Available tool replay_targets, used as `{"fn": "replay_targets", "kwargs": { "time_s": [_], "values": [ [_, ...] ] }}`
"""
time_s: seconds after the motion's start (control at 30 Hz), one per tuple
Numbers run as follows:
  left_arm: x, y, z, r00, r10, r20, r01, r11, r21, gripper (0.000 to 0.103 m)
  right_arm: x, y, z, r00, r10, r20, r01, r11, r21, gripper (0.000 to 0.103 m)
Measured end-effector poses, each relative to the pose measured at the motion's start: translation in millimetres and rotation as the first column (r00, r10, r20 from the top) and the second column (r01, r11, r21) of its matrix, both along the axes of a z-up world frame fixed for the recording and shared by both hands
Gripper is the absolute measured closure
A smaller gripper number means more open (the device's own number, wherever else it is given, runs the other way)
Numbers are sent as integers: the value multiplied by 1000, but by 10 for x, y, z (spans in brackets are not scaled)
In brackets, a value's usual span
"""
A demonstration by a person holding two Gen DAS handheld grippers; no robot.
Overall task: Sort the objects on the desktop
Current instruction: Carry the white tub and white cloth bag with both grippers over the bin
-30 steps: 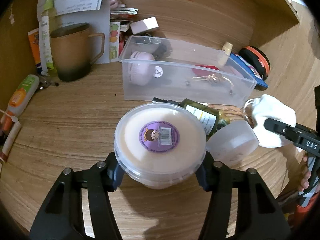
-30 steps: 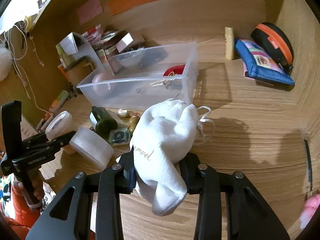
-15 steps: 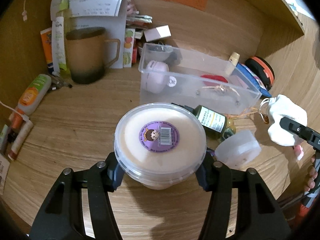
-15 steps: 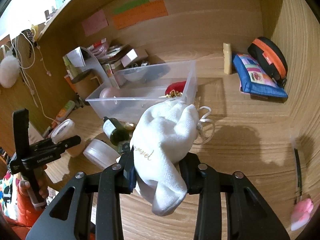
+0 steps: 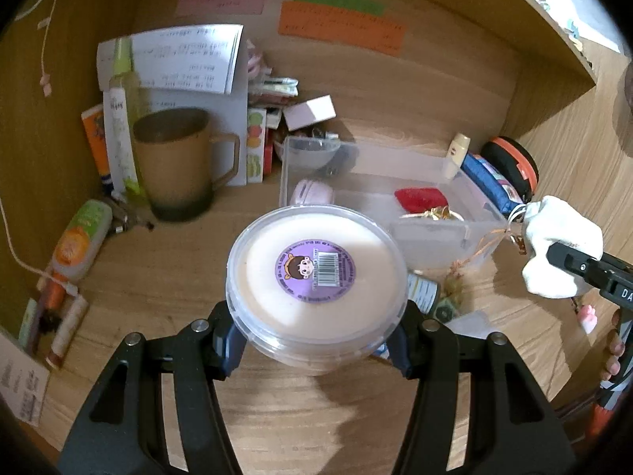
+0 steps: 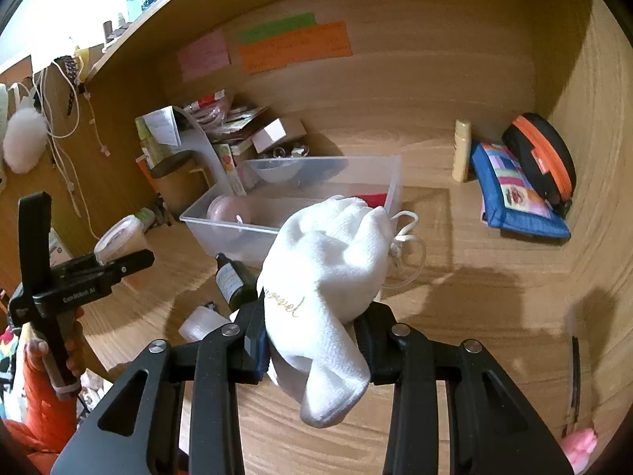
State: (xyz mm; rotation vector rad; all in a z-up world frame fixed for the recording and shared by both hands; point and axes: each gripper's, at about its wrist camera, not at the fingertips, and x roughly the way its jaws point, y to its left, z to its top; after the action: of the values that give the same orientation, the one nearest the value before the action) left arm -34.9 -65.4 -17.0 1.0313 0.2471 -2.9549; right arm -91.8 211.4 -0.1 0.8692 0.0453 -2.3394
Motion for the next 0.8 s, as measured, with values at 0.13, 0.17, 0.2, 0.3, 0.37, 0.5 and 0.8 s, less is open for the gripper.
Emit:
{"fn": "replay_targets", "kwargs": {
  "time_s": [0.13, 0.17, 0.2, 0.3, 0.37, 0.5, 0.8],
  "values": [
    [-69, 0, 99, 1000, -13, -10, 13, 1000, -2, 45, -49, -41, 52, 1000, 7, -13, -7, 1000, -1, 71],
    [-94, 1, 131, 1000, -20, -13, 20, 1000, -2, 45, -55, -45, 62, 1000, 9, -16, -9, 1000, -1, 71],
    [-103, 4, 148, 1000, -24, -15, 24, 1000, -2, 45, -68, -53, 71, 1000, 9, -18, -10, 1000, -2, 71],
    [-168, 18, 226, 999, -44, -21, 44, 999, 0, 45, -108, -88, 102, 1000, 14, -26, -14, 1000, -4, 71],
    [-211, 27, 292, 997, -73, -31, 74, 997, 24, 45, -142, -113, 122, 999, 18, -29, -18, 1000, -7, 71],
    [-291, 86, 416, 994, -98, -52, 100, 995, 26, 45, -215, -163, 158, 999, 21, -37, -22, 1000, -17, 71],
    [-595, 198, 597, 990, -124, -72, 124, 992, -2, 45, -431, -301, 231, 998, 29, -49, -31, 999, -34, 71]
  ]
}}
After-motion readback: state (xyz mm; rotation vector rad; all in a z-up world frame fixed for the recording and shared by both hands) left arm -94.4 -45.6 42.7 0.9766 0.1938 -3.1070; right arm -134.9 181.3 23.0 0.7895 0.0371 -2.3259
